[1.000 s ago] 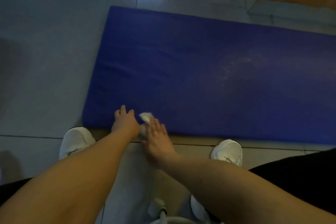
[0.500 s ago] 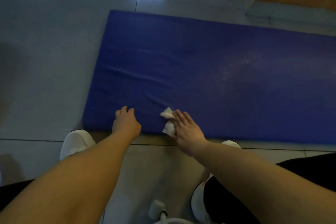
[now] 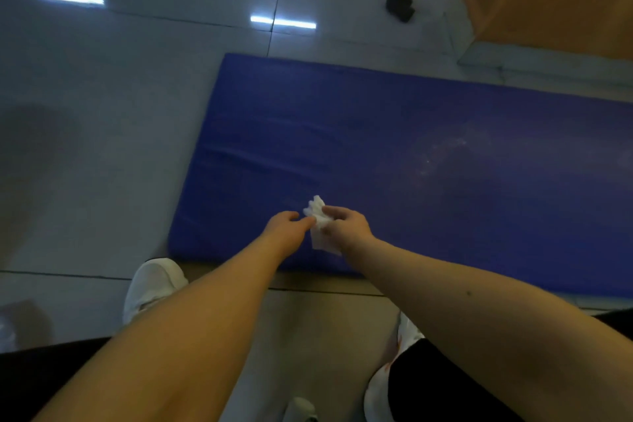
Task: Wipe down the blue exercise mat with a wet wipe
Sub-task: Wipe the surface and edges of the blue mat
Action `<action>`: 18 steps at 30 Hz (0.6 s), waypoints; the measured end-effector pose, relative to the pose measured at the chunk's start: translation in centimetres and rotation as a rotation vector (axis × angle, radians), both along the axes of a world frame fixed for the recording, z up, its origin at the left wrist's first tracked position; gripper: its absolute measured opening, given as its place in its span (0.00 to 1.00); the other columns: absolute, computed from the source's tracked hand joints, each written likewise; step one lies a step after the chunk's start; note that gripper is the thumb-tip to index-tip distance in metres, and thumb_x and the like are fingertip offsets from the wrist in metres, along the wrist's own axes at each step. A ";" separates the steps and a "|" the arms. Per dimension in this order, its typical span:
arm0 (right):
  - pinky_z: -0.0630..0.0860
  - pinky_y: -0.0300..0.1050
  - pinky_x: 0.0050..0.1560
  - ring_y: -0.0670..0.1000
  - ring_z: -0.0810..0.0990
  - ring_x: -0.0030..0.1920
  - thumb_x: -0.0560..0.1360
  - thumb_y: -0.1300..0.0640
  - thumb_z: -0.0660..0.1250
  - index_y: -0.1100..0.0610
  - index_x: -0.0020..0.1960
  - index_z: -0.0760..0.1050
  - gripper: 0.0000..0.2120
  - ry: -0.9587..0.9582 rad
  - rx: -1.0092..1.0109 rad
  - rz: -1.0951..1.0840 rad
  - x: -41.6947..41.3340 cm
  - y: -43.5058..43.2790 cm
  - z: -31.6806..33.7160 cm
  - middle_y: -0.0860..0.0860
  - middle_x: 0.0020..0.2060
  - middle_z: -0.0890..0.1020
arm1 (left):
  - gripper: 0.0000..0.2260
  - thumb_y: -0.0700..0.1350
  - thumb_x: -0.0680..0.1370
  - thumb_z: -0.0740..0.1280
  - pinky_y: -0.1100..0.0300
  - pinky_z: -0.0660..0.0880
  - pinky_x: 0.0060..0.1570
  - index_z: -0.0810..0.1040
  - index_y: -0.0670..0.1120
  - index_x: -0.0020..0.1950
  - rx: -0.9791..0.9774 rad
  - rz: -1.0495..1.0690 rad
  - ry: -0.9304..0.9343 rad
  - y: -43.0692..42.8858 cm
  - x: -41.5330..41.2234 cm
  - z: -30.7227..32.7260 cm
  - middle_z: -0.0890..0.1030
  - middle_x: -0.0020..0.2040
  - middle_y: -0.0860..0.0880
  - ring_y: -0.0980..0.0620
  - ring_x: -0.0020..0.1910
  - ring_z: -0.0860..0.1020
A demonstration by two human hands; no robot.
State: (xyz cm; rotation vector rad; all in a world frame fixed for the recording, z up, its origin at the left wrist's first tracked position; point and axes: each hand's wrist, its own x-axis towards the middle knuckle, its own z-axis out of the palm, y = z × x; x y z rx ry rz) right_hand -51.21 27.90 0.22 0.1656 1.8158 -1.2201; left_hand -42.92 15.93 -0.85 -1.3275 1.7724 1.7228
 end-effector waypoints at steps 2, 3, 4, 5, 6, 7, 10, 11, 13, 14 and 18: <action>0.82 0.54 0.56 0.55 0.78 0.59 0.77 0.68 0.69 0.54 0.71 0.73 0.25 -0.029 -0.033 -0.005 0.2 -0.2 0.1 0.52 0.64 0.74 | 0.22 0.48 0.81 0.68 0.52 0.80 0.57 0.70 0.45 0.74 0.071 0.062 0.056 -0.1 0.1 0.4 0.79 0.61 0.46 0.51 0.53 0.82; 0.82 0.54 0.55 0.55 0.78 0.60 0.76 0.68 0.69 0.53 0.72 0.72 0.26 -0.040 -0.035 0.004 0.2 -0.2 0.0 0.51 0.65 0.74 | 0.21 0.47 0.81 0.68 0.54 0.81 0.53 0.70 0.46 0.73 0.065 0.075 0.060 -0.1 0.2 0.4 0.80 0.60 0.46 0.51 0.51 0.83; 0.82 0.53 0.54 0.55 0.77 0.61 0.77 0.68 0.69 0.52 0.73 0.70 0.28 -0.056 -0.030 0.023 0.2 -0.2 0.0 0.50 0.65 0.73 | 0.21 0.47 0.80 0.69 0.55 0.81 0.50 0.71 0.46 0.73 0.055 0.084 0.057 -0.2 0.2 0.3 0.80 0.60 0.46 0.51 0.50 0.83; 0.82 0.52 0.53 0.56 0.76 0.62 0.77 0.69 0.68 0.51 0.74 0.70 0.28 -0.082 -0.025 0.036 0.2 -0.2 0.0 0.50 0.65 0.72 | 0.21 0.47 0.80 0.69 0.56 0.81 0.48 0.71 0.47 0.72 0.045 0.091 0.051 -0.2 0.3 0.3 0.80 0.60 0.45 0.51 0.50 0.83; 0.81 0.52 0.53 0.57 0.76 0.62 0.77 0.68 0.67 0.51 0.74 0.70 0.28 -0.111 -0.014 0.040 0.2 -0.3 -0.1 0.51 0.65 0.71 | 0.21 0.47 0.80 0.70 0.57 0.81 0.47 0.72 0.47 0.71 0.036 0.101 0.050 -0.3 0.3 0.3 0.80 0.59 0.45 0.51 0.50 0.82; 0.80 0.54 0.56 0.57 0.75 0.62 0.77 0.67 0.67 0.50 0.73 0.71 0.27 -0.133 0.007 0.034 0.2 -0.4 -0.2 0.52 0.67 0.71 | 0.20 0.45 0.79 0.70 0.58 0.81 0.46 0.72 0.47 0.71 0.022 0.109 0.045 -0.3 0.5 0.4 0.80 0.59 0.45 0.51 0.50 0.82; 0.76 0.60 0.65 0.58 0.74 0.63 0.77 0.59 0.71 0.49 0.71 0.73 0.23 -0.098 0.130 0.019 0.7 -1.0 -0.6 0.53 0.68 0.72 | 0.19 0.40 0.78 0.71 0.57 0.81 0.47 0.74 0.48 0.68 -0.022 0.090 0.025 -0.6 0.6 0.0 0.79 0.55 0.47 0.50 0.51 0.81; 0.76 0.59 0.64 0.58 0.74 0.63 0.77 0.57 0.72 0.49 0.70 0.74 0.23 -0.078 0.164 0.022 0.8 -1.2 -0.6 0.53 0.67 0.72 | 0.19 0.39 0.77 0.71 0.58 0.80 0.46 0.74 0.48 0.67 -0.021 0.084 0.028 -0.6 0.7 0.1 0.79 0.54 0.47 0.50 0.50 0.81; 0.79 0.57 0.60 0.58 0.75 0.62 0.77 0.59 0.71 0.50 0.69 0.74 0.21 -0.093 0.188 0.003 0.7 -1.2 -0.7 0.54 0.64 0.73 | 0.17 0.38 0.77 0.71 0.60 0.79 0.43 0.75 0.49 0.64 -0.011 0.082 0.029 -0.7 0.8 0.1 0.79 0.53 0.48 0.51 0.49 0.81; 0.80 0.57 0.59 0.58 0.75 0.61 0.78 0.61 0.70 0.51 0.68 0.75 0.20 -0.116 0.184 -0.018 0.7 -1.1 -0.7 0.54 0.63 0.74 | 0.16 0.38 0.77 0.71 0.61 0.79 0.42 0.76 0.49 0.63 -0.007 0.085 0.024 -0.7 0.8 -0.1 0.80 0.53 0.47 0.51 0.49 0.81; 0.81 0.56 0.58 0.57 0.77 0.58 0.80 0.61 0.67 0.49 0.57 0.77 0.09 -0.125 0.193 -0.082 0.8 -1.5 -1.0 0.53 0.58 0.76 | 0.05 0.42 0.80 0.68 0.56 0.80 0.46 0.78 0.47 0.55 -0.068 0.127 -0.043 -0.7 1.1 -0.7 0.81 0.50 0.46 0.50 0.48 0.81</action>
